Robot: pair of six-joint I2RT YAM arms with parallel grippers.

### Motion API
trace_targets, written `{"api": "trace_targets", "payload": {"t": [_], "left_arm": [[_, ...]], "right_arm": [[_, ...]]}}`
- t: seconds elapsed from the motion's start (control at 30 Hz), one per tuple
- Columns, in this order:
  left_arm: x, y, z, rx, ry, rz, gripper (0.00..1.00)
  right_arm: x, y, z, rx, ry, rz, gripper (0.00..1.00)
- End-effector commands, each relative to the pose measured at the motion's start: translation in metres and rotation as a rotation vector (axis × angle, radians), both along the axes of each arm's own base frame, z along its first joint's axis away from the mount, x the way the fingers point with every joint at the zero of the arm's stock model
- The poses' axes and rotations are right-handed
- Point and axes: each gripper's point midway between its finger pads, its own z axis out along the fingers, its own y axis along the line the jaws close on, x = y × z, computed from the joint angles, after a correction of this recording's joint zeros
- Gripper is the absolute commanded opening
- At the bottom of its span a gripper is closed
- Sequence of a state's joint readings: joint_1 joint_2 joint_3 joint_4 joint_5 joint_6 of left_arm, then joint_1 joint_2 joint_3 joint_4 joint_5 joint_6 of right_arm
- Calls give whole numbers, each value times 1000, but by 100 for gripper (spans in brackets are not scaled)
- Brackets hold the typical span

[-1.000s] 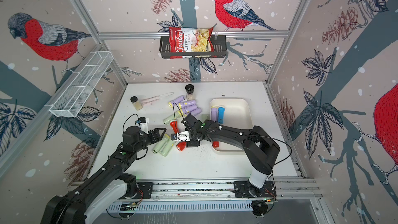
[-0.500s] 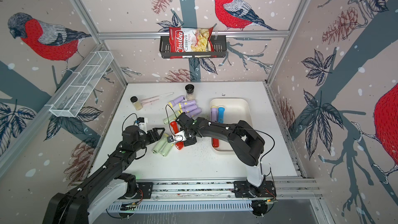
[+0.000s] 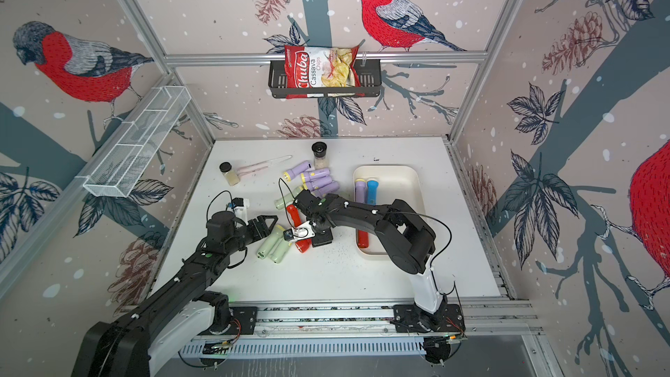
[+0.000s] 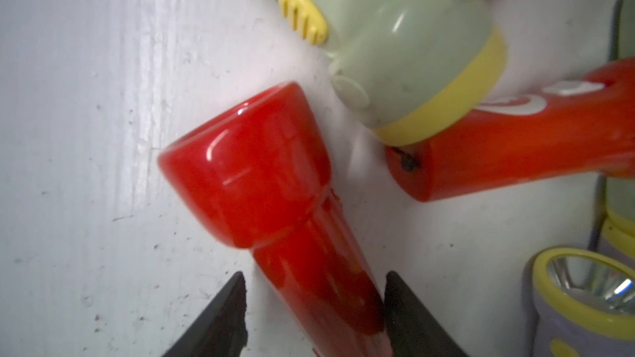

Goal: Put the flashlights into the storage boxes
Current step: Pick up the flashlight from the center of the board.

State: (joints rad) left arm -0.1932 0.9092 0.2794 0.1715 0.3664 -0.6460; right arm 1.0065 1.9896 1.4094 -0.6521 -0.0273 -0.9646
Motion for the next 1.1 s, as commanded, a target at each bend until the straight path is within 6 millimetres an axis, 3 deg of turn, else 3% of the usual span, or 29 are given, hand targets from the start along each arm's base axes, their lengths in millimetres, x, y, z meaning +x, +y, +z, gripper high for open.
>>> {"api": "trace_targets", "payload": {"t": [0.0,0.37,0.83,1.07], "left_arm": [[2,-2,6,1,-26,-15,70],[2,-2,8,3,-30,-17,70],[1,-11,22,13,-66,-60,68],[2,-17,24,47,-76,-73,67]], "right_arm": [[-2,-10,-4,-55,14,-24,64],[-4,-15,-14,-96,33,-45,56],[-42,-16,25,74,97,-73,41],[-32,-22,17,74,35,-140,60]]}}
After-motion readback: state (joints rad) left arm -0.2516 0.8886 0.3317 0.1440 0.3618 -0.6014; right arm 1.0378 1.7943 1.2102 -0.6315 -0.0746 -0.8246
